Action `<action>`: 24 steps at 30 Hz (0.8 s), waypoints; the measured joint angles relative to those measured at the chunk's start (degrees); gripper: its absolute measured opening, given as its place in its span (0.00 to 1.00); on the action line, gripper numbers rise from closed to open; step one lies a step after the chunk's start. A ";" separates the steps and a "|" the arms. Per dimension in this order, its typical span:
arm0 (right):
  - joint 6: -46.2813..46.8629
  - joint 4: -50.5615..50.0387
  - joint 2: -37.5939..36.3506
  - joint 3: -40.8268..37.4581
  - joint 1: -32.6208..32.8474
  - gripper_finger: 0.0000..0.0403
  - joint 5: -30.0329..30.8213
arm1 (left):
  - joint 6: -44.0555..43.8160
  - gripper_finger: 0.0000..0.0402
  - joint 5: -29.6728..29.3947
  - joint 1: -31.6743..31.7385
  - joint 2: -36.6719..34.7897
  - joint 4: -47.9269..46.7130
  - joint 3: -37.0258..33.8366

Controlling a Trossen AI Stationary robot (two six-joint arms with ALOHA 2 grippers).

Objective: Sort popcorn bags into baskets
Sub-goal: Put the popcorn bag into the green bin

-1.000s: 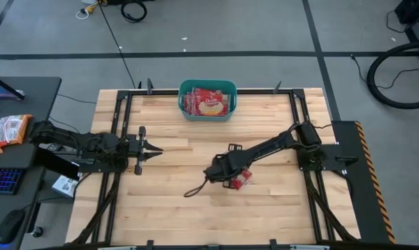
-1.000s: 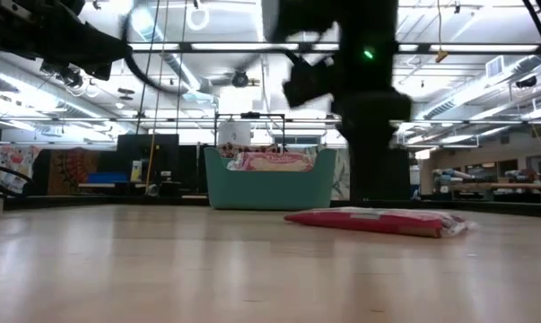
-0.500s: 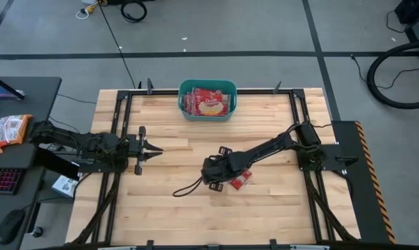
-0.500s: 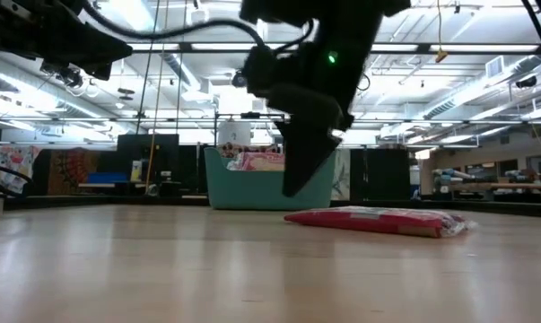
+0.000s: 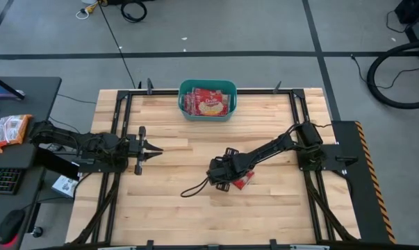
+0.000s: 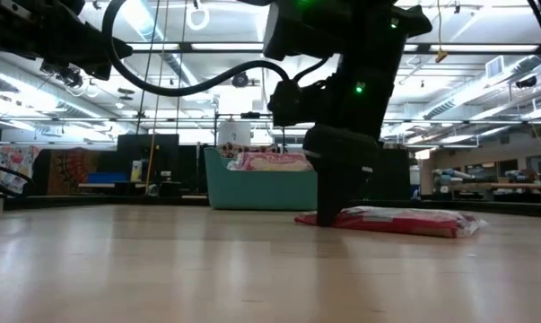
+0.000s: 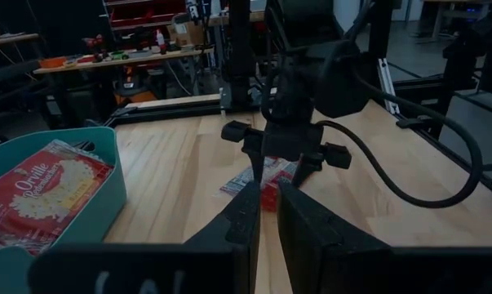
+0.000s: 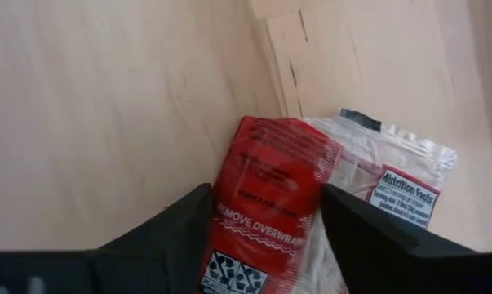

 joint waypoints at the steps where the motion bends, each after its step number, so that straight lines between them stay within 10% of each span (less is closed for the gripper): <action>1: -0.06 0.06 -0.02 -0.28 0.04 0.57 -0.04 | 0.00 0.12 0.00 -0.01 0.00 0.02 0.00; 13: -3.44 -0.41 0.10 0.82 -0.01 0.05 -4.84 | 0.00 0.12 0.00 -0.02 0.00 0.00 0.00; 24: -10.14 -10.55 0.66 14.42 0.19 0.01 -2.95 | -0.02 0.12 0.03 0.00 0.07 -0.66 0.00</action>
